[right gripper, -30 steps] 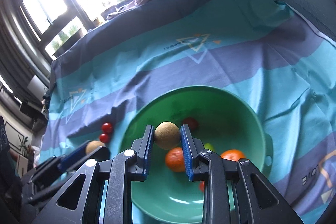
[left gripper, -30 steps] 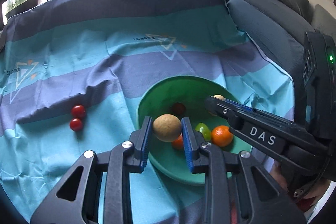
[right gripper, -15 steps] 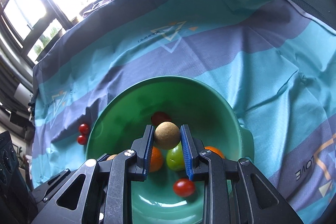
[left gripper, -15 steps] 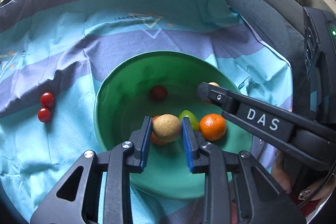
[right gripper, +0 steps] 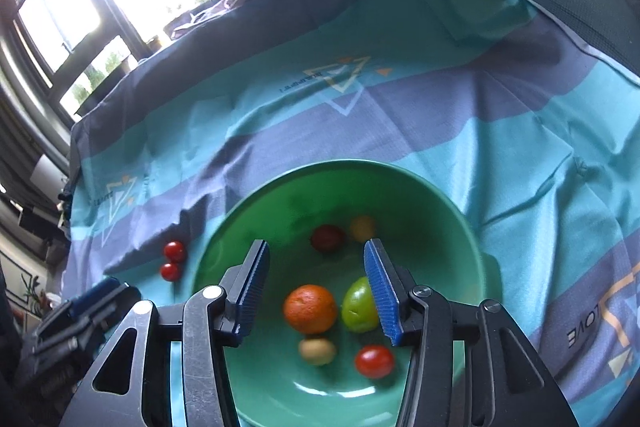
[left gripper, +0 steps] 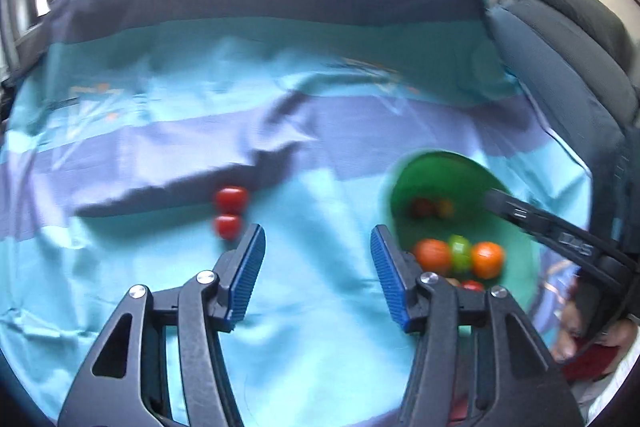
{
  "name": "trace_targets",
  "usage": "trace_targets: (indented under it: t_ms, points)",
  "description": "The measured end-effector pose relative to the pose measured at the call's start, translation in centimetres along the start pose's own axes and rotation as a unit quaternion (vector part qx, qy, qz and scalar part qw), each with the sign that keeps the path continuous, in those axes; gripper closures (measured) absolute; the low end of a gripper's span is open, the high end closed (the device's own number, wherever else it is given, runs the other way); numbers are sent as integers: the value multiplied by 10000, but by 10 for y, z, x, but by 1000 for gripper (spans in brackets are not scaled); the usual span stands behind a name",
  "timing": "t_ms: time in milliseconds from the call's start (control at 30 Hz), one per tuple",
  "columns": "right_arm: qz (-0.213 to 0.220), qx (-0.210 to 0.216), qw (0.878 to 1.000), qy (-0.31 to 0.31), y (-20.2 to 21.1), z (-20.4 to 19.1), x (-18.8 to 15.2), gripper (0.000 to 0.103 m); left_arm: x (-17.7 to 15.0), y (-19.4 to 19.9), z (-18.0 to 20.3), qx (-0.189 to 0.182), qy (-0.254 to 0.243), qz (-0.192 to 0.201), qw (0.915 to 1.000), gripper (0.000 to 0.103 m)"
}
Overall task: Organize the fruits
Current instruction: 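Close the left gripper on a red cherry tomato while the right gripper grasps another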
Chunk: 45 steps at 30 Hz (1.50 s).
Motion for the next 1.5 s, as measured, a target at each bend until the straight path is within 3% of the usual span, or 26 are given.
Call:
trace_targets:
  t_ms: [67, 200, 300, 500, 767, 900, 1000, 1167, 1433, 1500]
  points:
    - [30, 111, 9999, 81, -1, -11, 0, 53, -2, -4, -34, 222, 323, 36, 9992, 49]
    - [-41, 310, 9994, 154, -9, -31, -2, 53, -4, -35, -77, 307, 865, -336, 9952, 51]
    - [-192, 447, 9982, 341, -19, -53, -6, 53, -1, -52, -90, 152, 1086, -403, 9931, 51]
    - [-466, 809, 9941, 543, -34, -85, -17, 53, -2, -81, -91, -64, 1190, -535, 9914, 60]
    - [-587, 849, 9928, 613, -41, -92, -21, 53, -5, -102, -91, -327, 1390, -691, 9873, 61]
    - [-633, 801, 9926, 656, -46, -97, -21, 53, -6, -109, -87, -349, 1355, -718, 9876, 75]
    - [-688, 713, 9926, 702, -50, -101, -20, 53, -6, -109, -84, -312, 1275, -609, 9895, 76]
    - [-765, 486, 9922, 858, -57, -118, -9, 53, -7, -96, -97, -249, 1638, -760, 9832, 76]
    - [-1294, 927, 9786, 1308, -96, -182, 3, 53, -6, -39, -131, 451, 1788, -364, 9822, 75]
    - [-1396, 736, 9783, 1344, -115, -192, 1, 53, -3, -30, -135, 491, 1817, -256, 9818, 75]
Point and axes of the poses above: each gripper's, at about its wrist camera, not at the fingertips, and y roughly against the way its jaws point, z to its right, x to its top, the point moved 3 cm from there along -y, roughly the way its jaws point, and after that the axes turned 2 degrees about -z, right-handed, at the moved point
